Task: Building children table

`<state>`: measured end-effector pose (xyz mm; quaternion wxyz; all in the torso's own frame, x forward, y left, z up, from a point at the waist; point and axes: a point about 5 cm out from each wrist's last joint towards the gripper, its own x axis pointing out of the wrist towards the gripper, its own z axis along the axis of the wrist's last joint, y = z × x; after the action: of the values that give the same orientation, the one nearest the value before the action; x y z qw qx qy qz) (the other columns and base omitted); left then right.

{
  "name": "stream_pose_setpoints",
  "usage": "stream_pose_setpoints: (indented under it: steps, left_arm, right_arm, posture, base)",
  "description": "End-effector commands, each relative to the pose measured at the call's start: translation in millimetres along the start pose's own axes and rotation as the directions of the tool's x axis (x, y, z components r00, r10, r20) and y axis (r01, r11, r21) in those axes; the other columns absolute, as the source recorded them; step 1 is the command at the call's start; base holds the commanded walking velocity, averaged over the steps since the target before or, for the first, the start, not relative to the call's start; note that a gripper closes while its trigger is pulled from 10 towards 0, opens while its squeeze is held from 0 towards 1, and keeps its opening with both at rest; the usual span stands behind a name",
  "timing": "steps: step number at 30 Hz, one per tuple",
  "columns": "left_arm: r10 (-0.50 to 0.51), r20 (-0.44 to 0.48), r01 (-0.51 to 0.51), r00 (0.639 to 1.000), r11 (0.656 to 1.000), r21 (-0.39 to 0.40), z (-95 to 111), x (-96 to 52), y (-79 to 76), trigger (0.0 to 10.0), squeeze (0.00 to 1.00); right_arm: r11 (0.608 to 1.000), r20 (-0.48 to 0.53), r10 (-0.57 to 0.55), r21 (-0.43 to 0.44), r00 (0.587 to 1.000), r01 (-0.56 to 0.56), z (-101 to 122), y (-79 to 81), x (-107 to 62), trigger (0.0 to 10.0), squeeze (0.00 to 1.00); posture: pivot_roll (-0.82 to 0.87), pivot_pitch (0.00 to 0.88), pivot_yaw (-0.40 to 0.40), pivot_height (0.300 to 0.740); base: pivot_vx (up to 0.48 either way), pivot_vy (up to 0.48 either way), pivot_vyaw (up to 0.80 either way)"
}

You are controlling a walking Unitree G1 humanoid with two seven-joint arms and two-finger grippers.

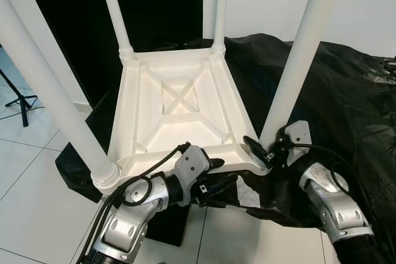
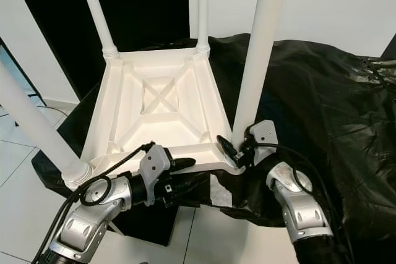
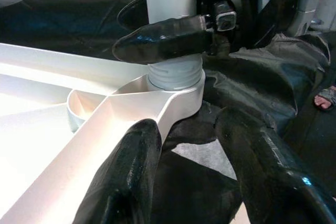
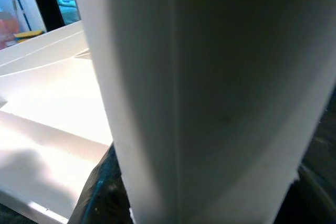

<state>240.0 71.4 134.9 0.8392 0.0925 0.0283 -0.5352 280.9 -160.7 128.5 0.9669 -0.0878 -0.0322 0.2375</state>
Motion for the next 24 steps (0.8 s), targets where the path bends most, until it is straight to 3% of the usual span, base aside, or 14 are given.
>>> stream_pose_setpoints:
  steps: [1,6,8,9,12,15,19,24]
  left_arm:
    - [0.009,-0.009,-0.009,1.0,1.0,-0.002,0.4,-0.6,-0.7,10.0,0.0]
    - [0.003,-0.009,-0.003,1.0,1.0,-0.004,0.6,-0.6,-1.2,10.0,0.0]
    - [-0.001,-0.009,0.001,1.0,1.0,-0.005,0.7,-0.8,-1.3,10.0,0.0]
    - [-0.001,-0.009,0.001,1.0,1.0,-0.005,0.7,-0.8,-1.3,10.0,0.0]
    - [-0.011,-0.007,0.011,1.0,1.0,-0.003,1.0,-0.1,-2.3,10.0,0.0]
    - [-0.012,-0.007,0.012,1.0,1.0,-0.002,1.3,0.3,-1.9,10.0,0.0]
    - [-0.01,-0.003,0.01,1.0,1.0,-0.003,2.2,0.3,-0.8,10.0,0.0]
    - [-0.014,-0.002,0.014,1.0,1.0,-0.001,2.8,0.4,-1.2,10.0,0.0]
  right_arm:
    - [0.995,-0.096,-0.088,0.027,0.991,0.091,-18.0,7.6,-4.8,10.0,0.0]
    - [0.976,-0.111,-0.212,0.034,0.971,0.217,-20.3,10.1,-5.5,10.0,0.0]
    - [0.942,-0.127,-0.326,0.04,0.937,0.333,-22.2,14.2,-4.7,10.0,0.0]
    - [0.942,-0.127,-0.326,0.04,0.937,0.333,-22.2,14.2,-4.7,10.0,0.0]
    - [0.877,-0.148,-0.468,0.044,0.871,0.478,-23.1,18.7,-6.0,10.0,0.0]
    - [0.86,-0.174,-0.492,0.054,0.853,0.507,-24.5,24.7,-5.1,10.0,0.0]
    - [0.864,-0.181,-0.478,0.08,0.859,0.498,-22.7,35.2,-1.1,10.0,0.0]
    - [0.859,-0.175,-0.489,0.072,0.855,0.507,-20.6,34.5,-0.2,10.0,0.0]
  posture:
    - [-0.04,0.0,0.012,0.74]
    - [-0.04,0.0,0.013,0.74]
    - [-0.05,0.0,0.018,0.74]
    - [-0.05,0.0,0.018,0.74]
    - [-0.05,0.0,0.02,0.74]
    - [-0.04,0.0,0.015,0.74]
    - [-0.04,0.0,0.018,0.74]
    - [-0.04,0.0,0.012,0.74]
  base:
    - [0.0,0.0,0.0]
    - [0.0,0.0,0.0]
    - [0.0,0.0,0.0]
    - [0.0,0.0,0.0]
    - [0.0,0.0,0.0]
    - [0.0,0.0,0.0]
    - [0.0,0.0,0.0]
    - [0.0,0.0,0.0]
